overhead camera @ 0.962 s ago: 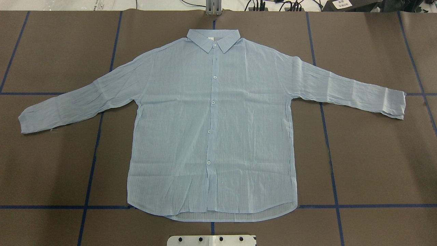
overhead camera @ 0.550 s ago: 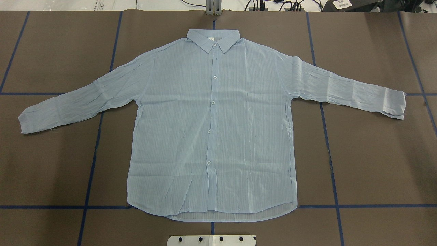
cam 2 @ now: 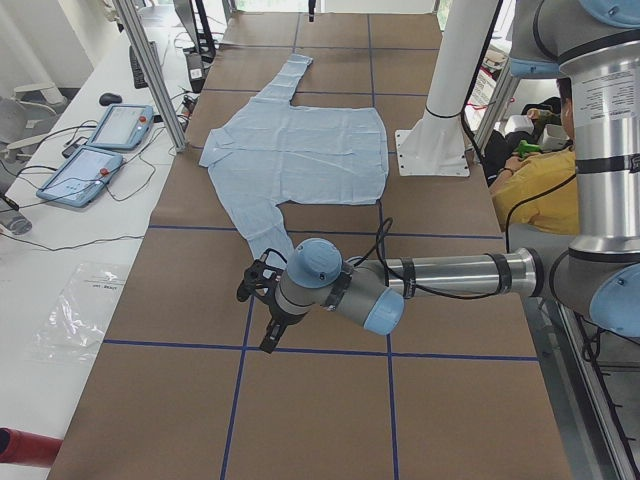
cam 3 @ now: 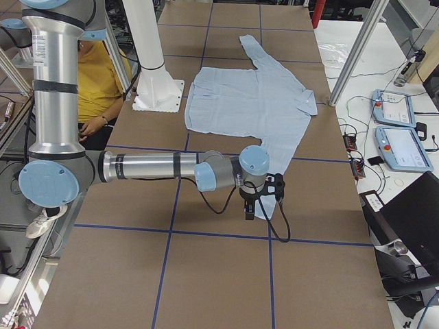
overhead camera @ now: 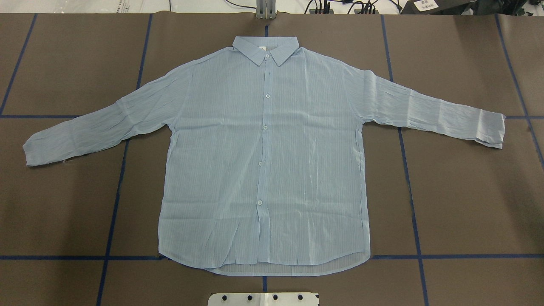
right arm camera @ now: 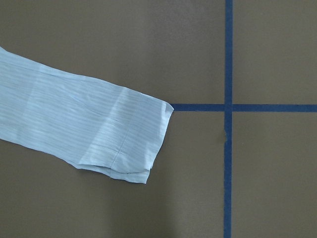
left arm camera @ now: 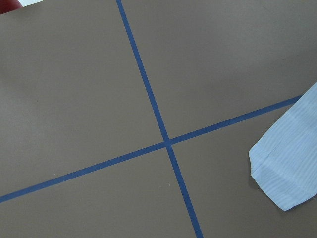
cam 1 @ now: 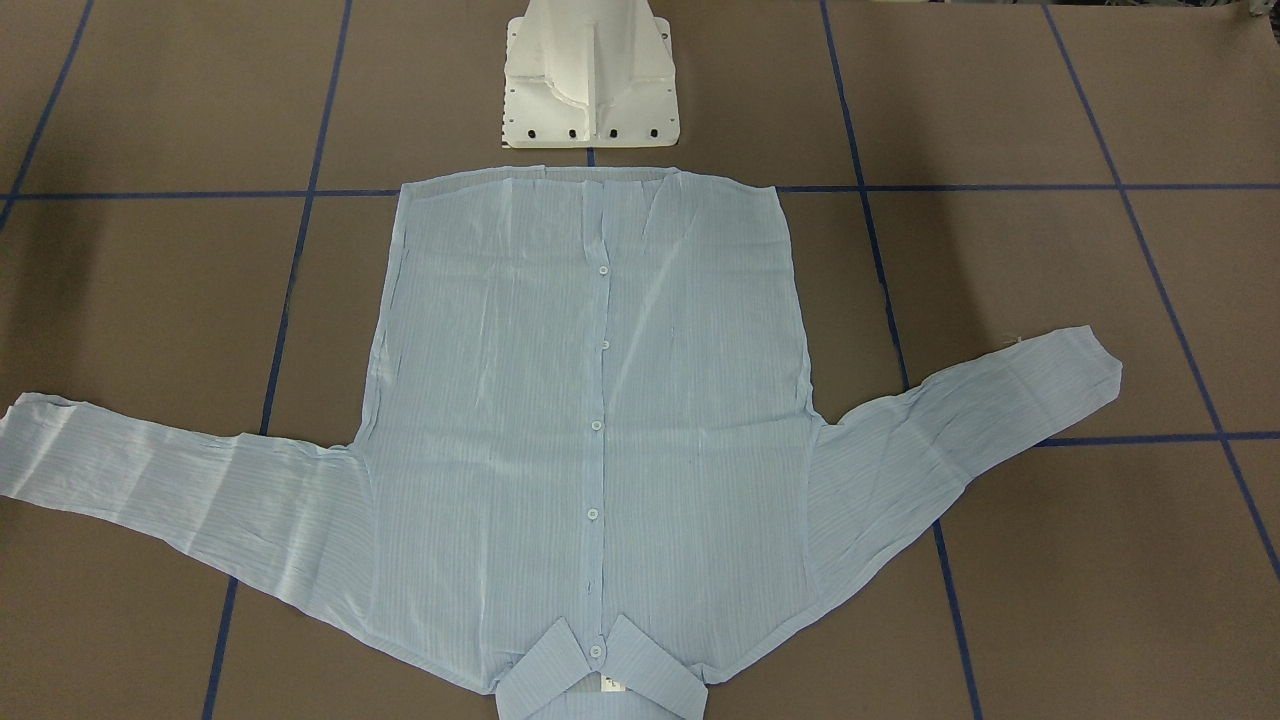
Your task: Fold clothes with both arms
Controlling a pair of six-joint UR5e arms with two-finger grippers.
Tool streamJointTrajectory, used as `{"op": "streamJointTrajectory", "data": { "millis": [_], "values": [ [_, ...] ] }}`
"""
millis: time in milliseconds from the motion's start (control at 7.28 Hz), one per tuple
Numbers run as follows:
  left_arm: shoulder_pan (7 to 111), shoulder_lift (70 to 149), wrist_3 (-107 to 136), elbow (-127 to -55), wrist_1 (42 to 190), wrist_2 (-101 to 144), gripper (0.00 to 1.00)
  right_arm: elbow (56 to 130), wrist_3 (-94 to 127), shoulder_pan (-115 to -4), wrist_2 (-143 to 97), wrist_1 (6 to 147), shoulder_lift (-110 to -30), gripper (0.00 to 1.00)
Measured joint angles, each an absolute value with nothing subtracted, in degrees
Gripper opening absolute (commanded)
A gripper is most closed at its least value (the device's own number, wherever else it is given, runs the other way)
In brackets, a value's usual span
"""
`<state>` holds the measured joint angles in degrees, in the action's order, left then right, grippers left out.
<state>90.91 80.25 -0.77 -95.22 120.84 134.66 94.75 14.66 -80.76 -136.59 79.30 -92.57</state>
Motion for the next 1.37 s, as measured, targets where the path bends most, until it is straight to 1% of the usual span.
{"op": "streamJointTrajectory", "data": {
  "millis": [275,412,687,824,962,1099,1374],
  "values": [
    [90.9,80.2,-0.8,-95.1,120.7,134.5,0.99,92.5,14.8,-77.3,-136.1,79.2,-90.6,1.0],
    [90.9,80.3,-0.7,-95.2,120.7,134.5,0.99,89.7,15.2,-76.6,-136.0,79.1,-88.1,1.0],
    [90.9,80.3,-0.6,-95.4,120.7,134.5,0.99,79.5,16.5,-76.2,-135.9,76.8,-81.5,1.0],
    [90.9,80.3,-0.5,-95.5,120.7,134.5,0.99,75.1,17.4,-76.1,-135.9,73.7,-79.7,0.98],
    [90.9,80.4,-0.5,-95.5,120.7,134.5,0.99,72.1,19.4,-75.3,-135.2,70.4,-78.9,0.93],
    [90.9,80.5,-0.4,-95.5,120.7,134.4,0.99,70.2,21.4,-74.0,-133.6,68.0,-78.6,0.93],
    [90.9,80.7,-0.3,-95.5,120.6,134.4,0.99,68.9,26.4,-71.1,-131.4,65.3,-78.4,0.92]
  ]
}}
